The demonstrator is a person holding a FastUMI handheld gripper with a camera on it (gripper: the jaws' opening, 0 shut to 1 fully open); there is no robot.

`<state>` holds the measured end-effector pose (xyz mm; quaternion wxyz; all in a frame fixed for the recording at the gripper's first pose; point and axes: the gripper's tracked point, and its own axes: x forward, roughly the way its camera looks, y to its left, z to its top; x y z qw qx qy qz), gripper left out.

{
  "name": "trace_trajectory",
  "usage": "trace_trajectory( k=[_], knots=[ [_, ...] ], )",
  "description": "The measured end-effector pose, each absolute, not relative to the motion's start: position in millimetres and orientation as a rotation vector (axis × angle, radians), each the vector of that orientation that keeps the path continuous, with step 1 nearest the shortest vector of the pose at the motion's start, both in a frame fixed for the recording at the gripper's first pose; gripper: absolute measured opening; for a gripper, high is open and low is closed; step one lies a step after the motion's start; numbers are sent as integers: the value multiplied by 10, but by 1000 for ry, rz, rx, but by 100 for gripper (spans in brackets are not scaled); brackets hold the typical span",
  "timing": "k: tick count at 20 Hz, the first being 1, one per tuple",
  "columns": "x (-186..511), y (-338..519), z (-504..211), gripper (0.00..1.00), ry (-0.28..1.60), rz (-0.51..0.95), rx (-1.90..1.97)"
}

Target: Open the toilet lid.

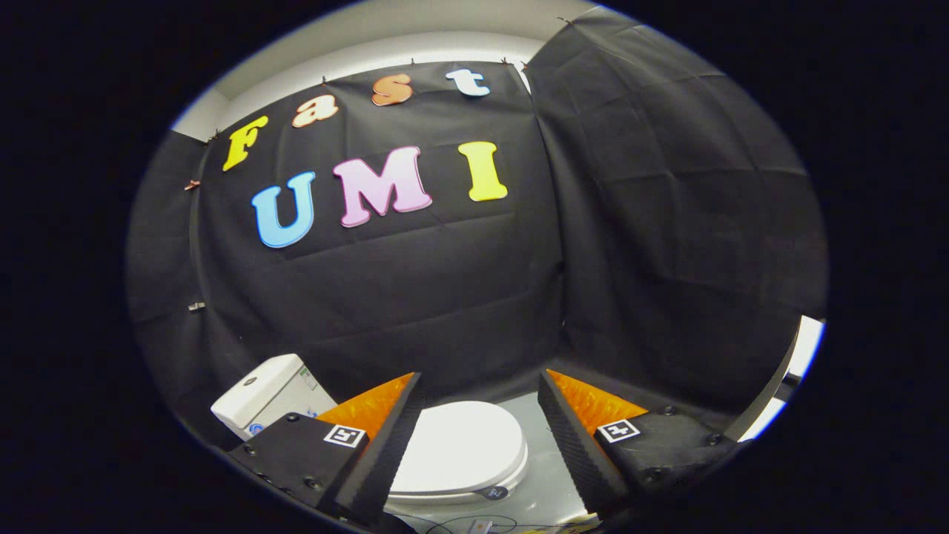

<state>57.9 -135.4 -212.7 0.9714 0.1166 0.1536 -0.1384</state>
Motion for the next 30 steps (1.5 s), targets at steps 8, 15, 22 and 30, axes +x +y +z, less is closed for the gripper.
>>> trace_trajectory(
  k=[8, 15, 22, 30],
  knots=[
    [638, -1601, -3120, 97, 487, -330, 371],
    [641, -1597, -4037, 98, 648, -359, 500],
    [424, -1475, -4948, 97, 790, -364, 659],
    [256, -1314, -5686, 93, 872, -357, 900]
  ],
)
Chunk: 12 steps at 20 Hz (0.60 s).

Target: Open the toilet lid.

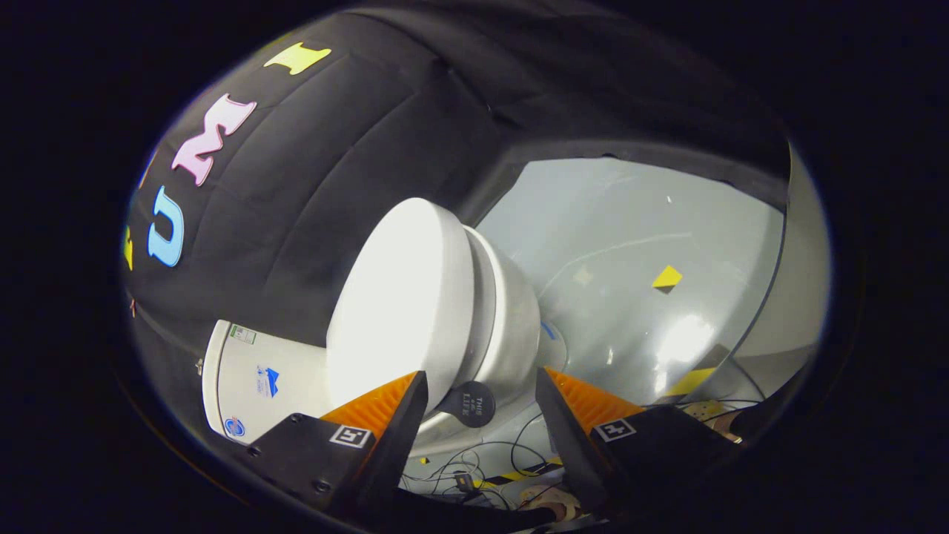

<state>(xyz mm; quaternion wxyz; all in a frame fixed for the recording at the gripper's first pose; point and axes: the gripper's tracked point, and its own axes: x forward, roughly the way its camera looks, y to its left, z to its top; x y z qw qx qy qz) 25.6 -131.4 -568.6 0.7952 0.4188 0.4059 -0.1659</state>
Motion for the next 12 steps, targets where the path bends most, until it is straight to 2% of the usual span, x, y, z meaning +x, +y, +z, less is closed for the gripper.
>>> trace_trajectory(
  k=[4, 6, 8, 11, 12],
  knots=[
    [272, -1215, -5836, 91, 887, -334, 977],
    [304, -1163, -5892, 76, 893, -327, 1003],
    [273, -1115, -5976, 75, 912, -326, 1025],
    [342, -1041, -5938, 39, 909, -294, 1066],
    [366, -997, -5953, 39, 914, -275, 1064]
  ],
)
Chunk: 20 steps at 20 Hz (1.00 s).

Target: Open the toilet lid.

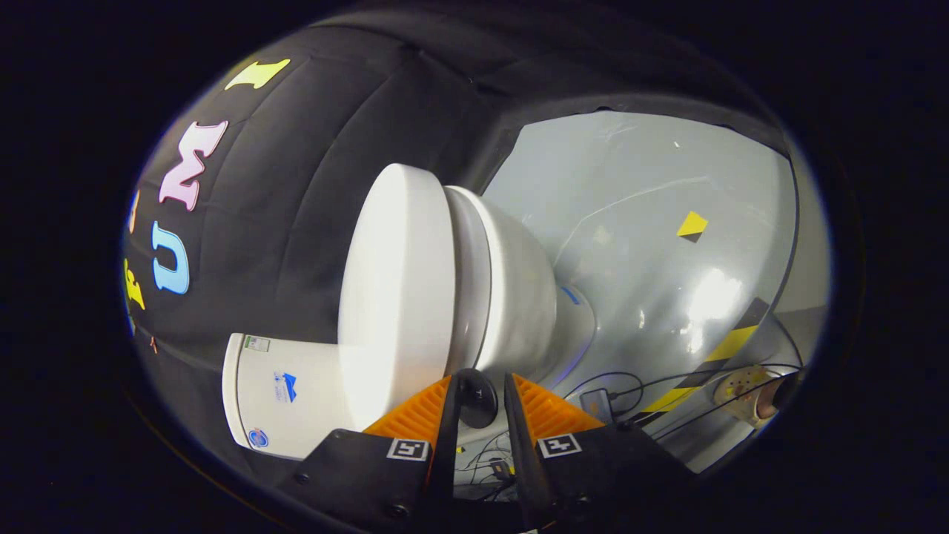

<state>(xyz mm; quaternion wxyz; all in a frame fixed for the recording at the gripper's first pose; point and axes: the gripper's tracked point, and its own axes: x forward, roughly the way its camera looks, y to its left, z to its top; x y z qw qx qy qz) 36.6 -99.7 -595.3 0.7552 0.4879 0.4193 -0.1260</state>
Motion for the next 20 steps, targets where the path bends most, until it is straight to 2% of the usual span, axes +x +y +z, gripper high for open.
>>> trace_trajectory(
  k=[1, 3, 7, 8, 14, 20],
  knots=[
    [392, -856, -6111, 39, 903, -272, 1062],
    [385, -1003, -5940, 21, 896, -279, 1094],
    [449, -939, -5968, 21, 849, -275, 1111],
    [380, -978, -5854, 5, 874, -260, 1104],
    [365, -955, -5826, 5, 907, -253, 989],
    [457, -884, -5367, 5, 872, -218, 824]
  ],
)
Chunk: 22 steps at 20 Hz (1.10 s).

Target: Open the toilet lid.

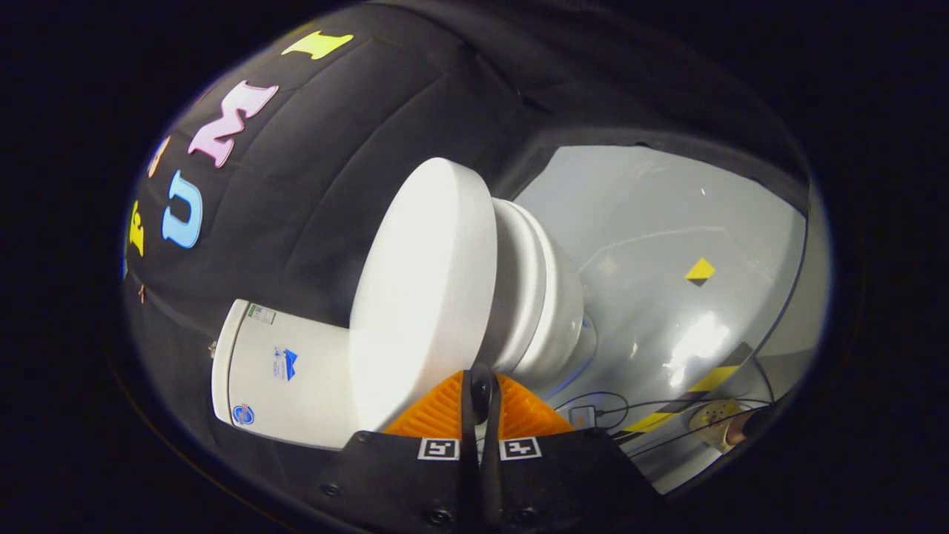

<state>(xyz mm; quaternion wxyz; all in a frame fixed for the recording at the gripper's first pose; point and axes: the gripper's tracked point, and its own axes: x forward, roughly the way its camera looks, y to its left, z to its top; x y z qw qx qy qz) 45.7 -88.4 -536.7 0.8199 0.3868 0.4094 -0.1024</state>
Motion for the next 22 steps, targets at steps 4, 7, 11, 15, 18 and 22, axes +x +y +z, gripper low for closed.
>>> trace_trajectory(
  k=[4, 7, 11, 15, 18, 22],
  knots=[
    [512, -788, -5065, 5, 857, -207, 691],
    [581, -657, -4756, 5, 819, -188, 611],
    [653, -393, -4307, 5, 756, -151, 482],
    [682, -139, -4011, 5, 717, -129, 390],
    [705, 45, -3850, 5, 694, -109, 349],
    [735, 360, -3598, 5, 668, -51, 292]
  ],
)
